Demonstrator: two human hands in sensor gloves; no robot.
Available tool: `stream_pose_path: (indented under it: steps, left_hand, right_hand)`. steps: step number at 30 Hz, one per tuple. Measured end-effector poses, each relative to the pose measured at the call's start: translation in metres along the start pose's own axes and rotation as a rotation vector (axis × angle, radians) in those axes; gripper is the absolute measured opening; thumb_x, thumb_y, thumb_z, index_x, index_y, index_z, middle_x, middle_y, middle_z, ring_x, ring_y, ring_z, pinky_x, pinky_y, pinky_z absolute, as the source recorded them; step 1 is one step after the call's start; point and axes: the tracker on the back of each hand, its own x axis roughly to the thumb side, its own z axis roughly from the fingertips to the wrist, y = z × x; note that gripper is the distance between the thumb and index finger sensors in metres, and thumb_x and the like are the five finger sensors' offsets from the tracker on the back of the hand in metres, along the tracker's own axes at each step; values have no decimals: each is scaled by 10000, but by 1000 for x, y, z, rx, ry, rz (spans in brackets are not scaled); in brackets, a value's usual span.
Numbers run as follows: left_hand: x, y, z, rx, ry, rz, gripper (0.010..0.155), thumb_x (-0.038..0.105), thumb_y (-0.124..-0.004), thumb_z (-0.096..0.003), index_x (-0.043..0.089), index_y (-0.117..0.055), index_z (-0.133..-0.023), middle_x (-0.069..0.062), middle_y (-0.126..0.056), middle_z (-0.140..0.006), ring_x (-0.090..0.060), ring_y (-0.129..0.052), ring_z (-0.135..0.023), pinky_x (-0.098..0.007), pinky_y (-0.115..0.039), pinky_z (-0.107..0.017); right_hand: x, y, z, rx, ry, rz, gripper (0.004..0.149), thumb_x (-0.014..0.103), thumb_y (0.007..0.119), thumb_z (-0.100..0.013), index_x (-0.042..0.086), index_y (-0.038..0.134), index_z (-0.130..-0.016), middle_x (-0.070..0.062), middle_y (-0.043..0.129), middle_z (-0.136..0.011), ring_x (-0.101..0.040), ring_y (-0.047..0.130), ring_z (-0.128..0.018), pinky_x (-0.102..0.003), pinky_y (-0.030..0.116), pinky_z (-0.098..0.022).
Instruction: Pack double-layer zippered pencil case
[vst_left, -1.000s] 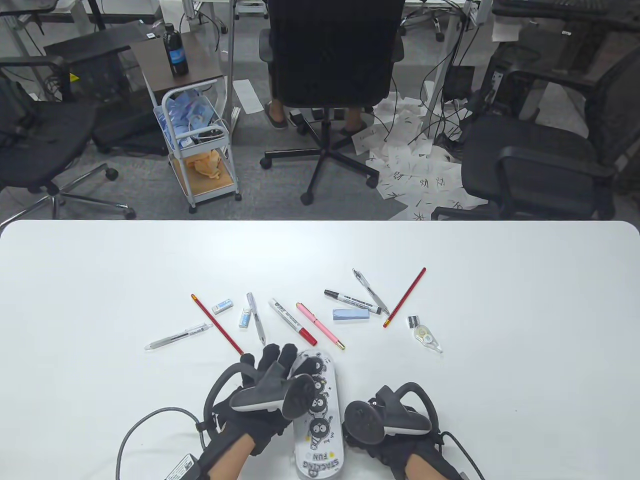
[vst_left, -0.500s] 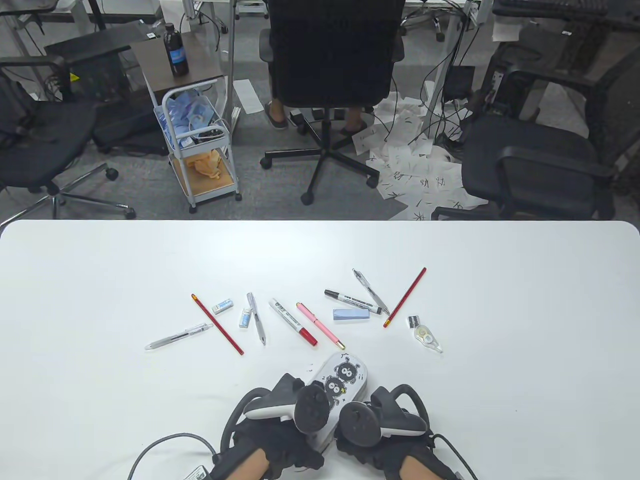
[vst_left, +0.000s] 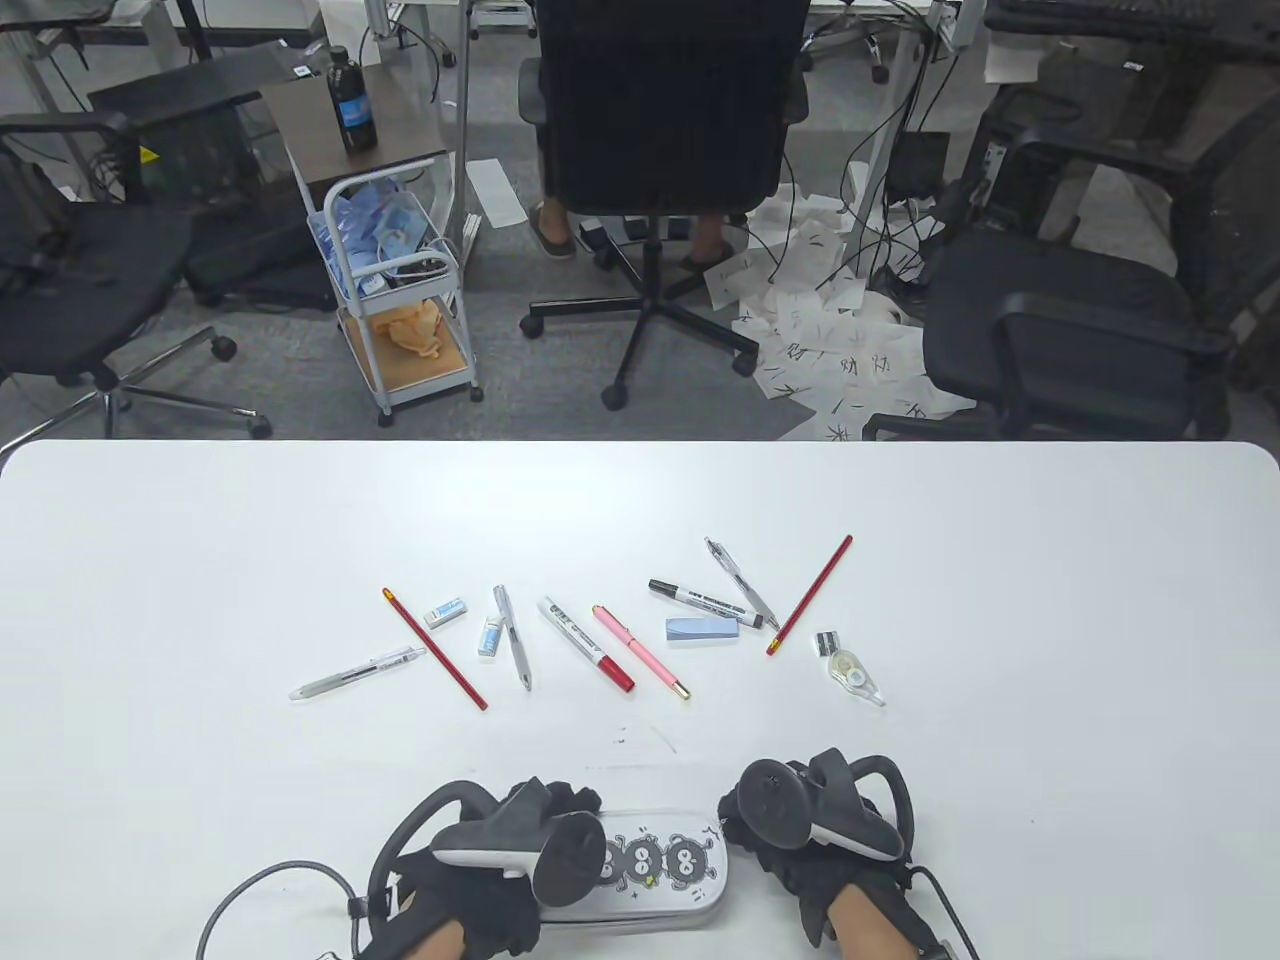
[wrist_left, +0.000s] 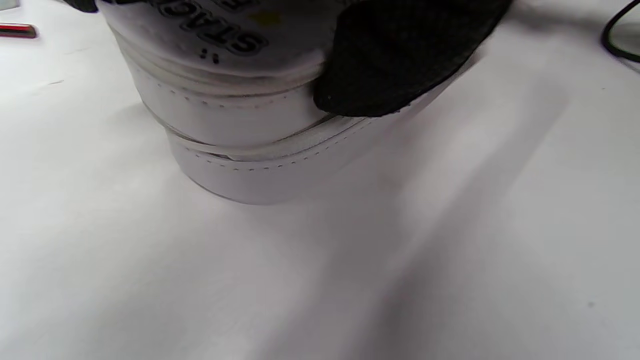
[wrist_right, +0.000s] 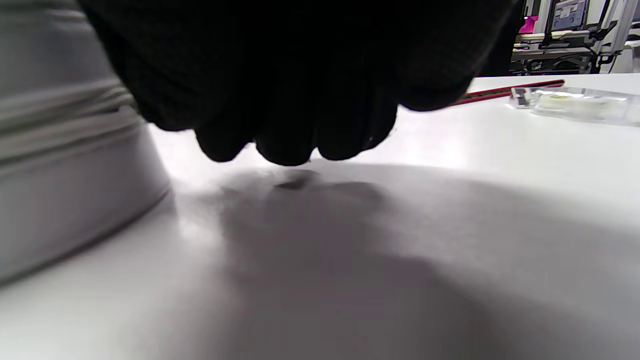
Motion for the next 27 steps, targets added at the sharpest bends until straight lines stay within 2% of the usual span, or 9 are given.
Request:
stream_pose_path:
  steps: [5, 7, 9, 11, 15, 17, 20, 23, 27]
  left_hand:
    - [2, 7, -8, 53, -83, 68, 1114, 350, -948, -513, 16, -140, -1203, -340, -296, -1191, -612, -439, -1045, -839, -515, -666]
    - [-5, 7, -7, 93, -113, 134, 1085, 410, -945, -524, 33, -192, -1208, -326, -340, -1200, -604, -457, -1054, -831, -505, -678]
    - [-13, 8, -3, 95, -129, 200, 1036, 430, -929, -539, 66, -232, -1212, -314, -323, -1223, -611, -414, -1076, -810, -479, -699]
    - [-23, 12, 1, 118, -161, 271, 966, 455, -901, -546, 92, -311, -1218, -284, -359, -1239, -606, -400, -1084, -789, -476, -704]
    - [-35, 27, 7, 170, -155, 332, 766, 462, -842, -559, 128, -543, -1179, -269, -519, -1219, -605, -563, -1061, -780, -572, -690]
    - [-40, 36, 7, 182, -133, 329, 669, 450, -778, -573, 160, -608, -1151, -223, -623, -1196, -580, -637, -1045, -755, -616, -692]
    - [-50, 52, -1, 172, -108, 397, 570, 382, -706, -603, 121, -689, -1109, -227, -761, -1119, -516, -796, -977, -675, -708, -689]
    - [-61, 66, -16, 140, -59, 417, 518, 338, -677, -609, 128, -729, -1080, -208, -811, -1086, -478, -844, -945, -659, -719, -689]
    - [-82, 77, -37, 148, -19, 478, 448, 312, -714, -604, 153, -799, -1015, -167, -899, -1000, -423, -910, -878, -653, -714, -692]
  right_hand:
    - [7, 6, -4, 12, -59, 54, 395, 435, 768, -357, 366, 892, -726, 129, 967, -801, -167, 953, -660, -283, 844, -414]
    - [-1, 9, -4, 51, -37, -91, 396, 424, 778, -371, 339, 886, -742, 100, 939, -825, -202, 935, -674, -310, 829, -423]
    - [-3, 9, -3, 41, -7, -142, 427, 403, 800, -386, 300, 867, -795, 47, 925, -856, -235, 915, -701, -343, 815, -451]
    - [-1, 6, 0, -23, 20, -64, 431, 407, 768, -441, 292, 822, -853, 28, 889, -902, -244, 884, -758, -382, 794, -524]
    - [-4, -7, 8, -234, 173, 99, 528, 446, 688, -490, 288, 645, -991, 11, 734, -1041, -256, 758, -908, -476, 672, -668]
    - [-11, -8, 10, -293, 242, 53, 555, 440, 649, -504, 262, 580, -1025, -25, 645, -1087, -304, 639, -967, -507, 610, -688]
    - [-24, -6, 12, -251, 388, -33, 618, 436, 621, -513, 213, 465, -1068, -85, 479, -1145, -363, 471, -1006, -545, 519, -703]
    - [-32, -6, 14, -267, 458, -4, 655, 447, 606, -515, 196, 389, -1080, -113, 342, -1162, -389, 361, -1011, -551, 474, -705]
    - [-30, -3, 15, -277, 447, 30, 672, 459, 526, -520, 191, 270, -1080, -127, 210, -1158, -395, 265, -1012, -564, 419, -710]
